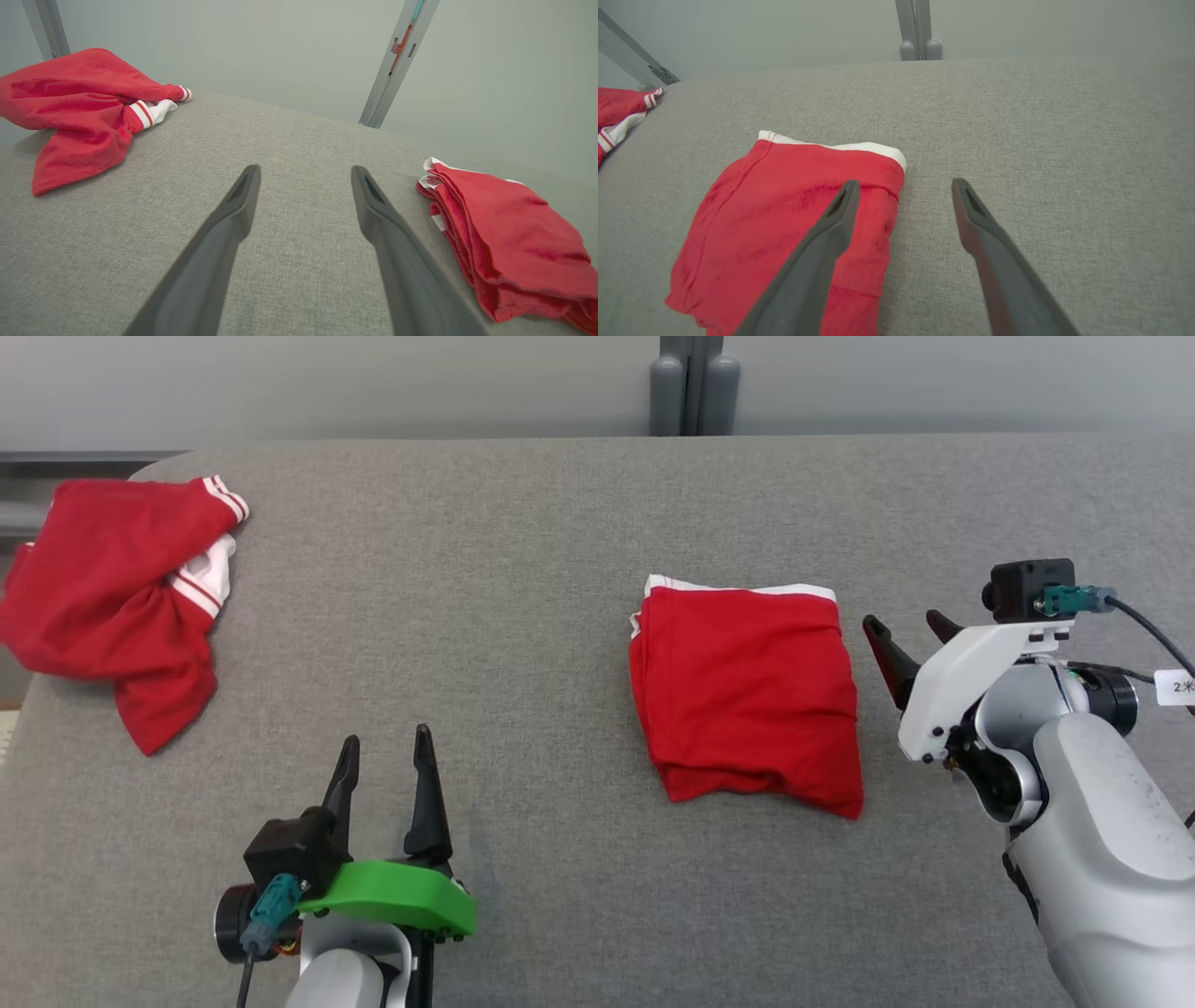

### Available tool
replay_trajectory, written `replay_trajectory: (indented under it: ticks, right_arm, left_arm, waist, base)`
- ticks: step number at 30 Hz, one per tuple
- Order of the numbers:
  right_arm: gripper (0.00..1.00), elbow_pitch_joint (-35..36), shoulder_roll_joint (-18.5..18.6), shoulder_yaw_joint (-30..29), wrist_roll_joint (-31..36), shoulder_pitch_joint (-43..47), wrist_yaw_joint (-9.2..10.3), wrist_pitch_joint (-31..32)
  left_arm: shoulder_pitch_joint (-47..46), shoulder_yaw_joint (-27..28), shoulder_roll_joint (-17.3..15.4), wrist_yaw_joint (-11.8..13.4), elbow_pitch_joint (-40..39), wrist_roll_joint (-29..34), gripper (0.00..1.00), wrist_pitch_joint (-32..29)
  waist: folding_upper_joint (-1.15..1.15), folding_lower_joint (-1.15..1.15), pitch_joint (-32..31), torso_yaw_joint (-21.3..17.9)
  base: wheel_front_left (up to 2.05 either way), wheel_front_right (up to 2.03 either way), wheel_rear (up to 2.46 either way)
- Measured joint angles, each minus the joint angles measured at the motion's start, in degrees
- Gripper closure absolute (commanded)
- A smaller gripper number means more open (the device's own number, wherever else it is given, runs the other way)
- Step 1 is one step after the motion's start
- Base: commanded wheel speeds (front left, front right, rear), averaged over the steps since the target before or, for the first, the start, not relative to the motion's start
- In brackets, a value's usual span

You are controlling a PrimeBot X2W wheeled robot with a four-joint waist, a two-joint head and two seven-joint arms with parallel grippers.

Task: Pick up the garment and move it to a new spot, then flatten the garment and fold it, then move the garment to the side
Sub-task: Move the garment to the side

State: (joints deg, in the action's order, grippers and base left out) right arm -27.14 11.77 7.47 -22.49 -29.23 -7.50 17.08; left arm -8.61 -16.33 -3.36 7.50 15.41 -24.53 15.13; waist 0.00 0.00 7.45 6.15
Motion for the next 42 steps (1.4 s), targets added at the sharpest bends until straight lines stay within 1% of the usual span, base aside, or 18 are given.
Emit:
replay_trajectory:
  ticks: [4, 7, 12, 14, 15, 16, 17, 18, 19, 22, 28, 35, 42]
  right_arm:
    - [0.00, -3.30, 1.49, 1.77, -3.82, -1.72, 0.00, 4.24]
    - [0.00, -5.94, 2.05, 2.70, -5.91, -2.02, 0.00, 6.00]
    - [0.00, -9.75, 2.20, 3.76, -8.03, -2.82, 0.00, 5.99]
    - [0.00, -11.11, 2.08, 4.54, -8.20, -3.11, 0.00, 5.01]
    - [0.38, -11.74, 2.08, 4.90, -8.33, -3.47, 0.00, 4.43]
    - [0.60, -12.24, 2.07, 5.22, -8.50, -3.93, 0.00, 3.96]
    - [0.69, -12.77, 1.98, 5.76, -8.83, -4.41, 0.00, 3.56]
    - [0.87, -13.17, 1.91, 6.46, -9.05, -4.77, 0.00, 3.04]
    - [1.00, -13.43, 1.89, 6.89, -9.14, -5.05, 0.00, 2.48]
    - [1.00, -14.07, 1.85, 8.56, -9.48, -5.87, -0.04, 0.25]
    - [1.00, -14.72, 3.48, 10.94, -9.78, -8.21, -0.04, -4.11]
    - [1.00, -14.02, 7.45, 11.49, -10.32, -10.24, -0.04, -7.25]
    - [1.00, -13.91, 10.09, 9.34, -11.29, -11.06, -0.04, -10.58]
  left_arm:
    - [-0.43, -0.02, 0.16, -0.24, -0.20, 0.00, 0.00, 0.00]
    - [-0.96, -0.01, 0.24, -0.35, -0.46, 0.03, 0.00, 0.00]
    - [-1.37, -0.03, 0.34, -0.36, -0.78, 0.09, 0.00, 0.00]
    - [-1.39, 0.00, 0.36, -0.36, -0.87, 0.24, 0.00, 0.00]
    - [-1.40, 0.00, 0.36, -0.37, -0.90, 0.32, 0.00, 0.00]
    - [-1.42, -0.01, 0.37, -0.37, -0.92, 0.42, 0.00, 0.00]
    - [-1.42, -0.02, 0.38, -0.37, -0.93, 0.45, 0.00, 0.00]
    - [-1.42, -0.04, 0.38, -0.43, -0.96, 0.51, 0.00, 0.00]
    - [-1.42, -0.13, 0.38, -0.44, -1.00, 0.58, 0.00, 0.00]
    - [-1.44, -0.33, 0.41, -0.49, -1.22, 0.97, 0.00, 0.00]
    - [-1.62, -0.82, 0.44, -0.79, -1.47, 1.79, 0.00, 0.00]
    - [-2.89, -2.48, 0.41, -1.21, -1.85, 2.98, 0.00, -0.02]
    - [-5.03, -4.04, -0.27, -1.41, -3.67, 4.14, 0.00, -1.52]
  waist:
    - [0.00, 0.00, 1.39, 1.56]
    - [0.00, 0.00, 2.37, 2.65]
    - [0.00, 0.00, 3.91, 4.17]
    - [0.00, 0.00, 4.53, 4.62]
    - [0.00, 0.00, 4.80, 4.79]
    - [0.00, 0.00, 5.01, 4.91]
    - [0.00, 0.00, 5.24, 5.00]
    - [0.00, 0.00, 5.44, 5.02]
    - [0.00, 0.00, 5.55, 4.95]
    - [0.00, 0.00, 5.75, 4.23]
    - [0.00, 0.00, 5.95, 1.16]
    - [0.00, 0.00, 6.65, -5.12]
    - [0.00, 0.00, 8.37, -13.27]
  base:
    - [0.00, 0.00, 0.00]
    - [0.00, 0.00, 0.00]
    - [0.00, 0.00, 0.00]
    - [0.00, 0.00, 0.00]
    - [0.00, 0.00, 0.00]
    - [0.00, 0.00, 0.00]
    - [0.00, 0.00, 0.00]
    - [0.00, 0.00, 0.00]
    - [0.00, 0.00, 0.00]
    - [0.00, 0.00, 0.00]
    - [0.00, 0.00, 0.00]
    - [0.00, 0.00, 0.00]
    - [0.00, 0.00, 0.00]
